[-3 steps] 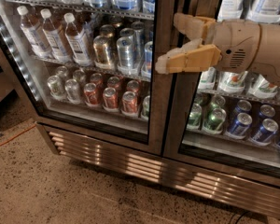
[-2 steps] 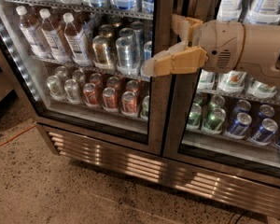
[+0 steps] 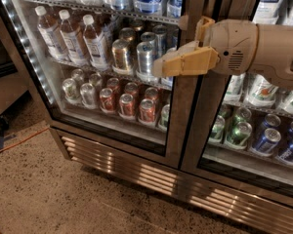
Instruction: Open left fridge door
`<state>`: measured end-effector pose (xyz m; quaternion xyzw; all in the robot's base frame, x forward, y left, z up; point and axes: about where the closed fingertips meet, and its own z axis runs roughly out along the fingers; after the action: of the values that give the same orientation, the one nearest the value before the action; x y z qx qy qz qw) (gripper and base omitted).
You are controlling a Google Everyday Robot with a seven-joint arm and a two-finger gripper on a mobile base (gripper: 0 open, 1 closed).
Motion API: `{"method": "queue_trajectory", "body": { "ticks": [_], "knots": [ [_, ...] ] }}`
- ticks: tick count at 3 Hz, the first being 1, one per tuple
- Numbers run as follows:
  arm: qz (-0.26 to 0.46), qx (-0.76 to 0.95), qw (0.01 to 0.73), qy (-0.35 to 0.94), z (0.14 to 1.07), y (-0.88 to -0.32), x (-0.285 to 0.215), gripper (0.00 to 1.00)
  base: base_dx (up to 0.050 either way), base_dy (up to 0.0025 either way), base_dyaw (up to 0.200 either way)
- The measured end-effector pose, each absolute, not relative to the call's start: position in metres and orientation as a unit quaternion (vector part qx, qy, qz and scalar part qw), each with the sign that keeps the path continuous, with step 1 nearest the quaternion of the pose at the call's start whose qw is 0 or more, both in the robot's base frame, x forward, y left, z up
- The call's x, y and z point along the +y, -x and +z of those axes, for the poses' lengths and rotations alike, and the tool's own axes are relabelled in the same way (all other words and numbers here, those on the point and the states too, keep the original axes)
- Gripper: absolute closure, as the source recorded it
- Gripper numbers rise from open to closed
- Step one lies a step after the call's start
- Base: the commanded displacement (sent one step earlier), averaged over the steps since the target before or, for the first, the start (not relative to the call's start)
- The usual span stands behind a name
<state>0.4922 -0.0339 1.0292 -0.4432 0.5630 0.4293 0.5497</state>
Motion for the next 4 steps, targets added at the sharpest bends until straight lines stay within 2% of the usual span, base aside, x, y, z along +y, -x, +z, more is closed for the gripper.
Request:
{"method": "queue_trajectory", "body": {
  "ticks": [1,4],
  "knots": [
    [0.429,0.563,0.550,0.443,1.0292,-0.4922,-0.0338,0.19,0.000,0.00000,0.000],
    [0.429,0.563,0.550,0.443,1.0292,-0.4922,-0.0337,0.89,0.000,0.00000,0.000]
  ]
}}
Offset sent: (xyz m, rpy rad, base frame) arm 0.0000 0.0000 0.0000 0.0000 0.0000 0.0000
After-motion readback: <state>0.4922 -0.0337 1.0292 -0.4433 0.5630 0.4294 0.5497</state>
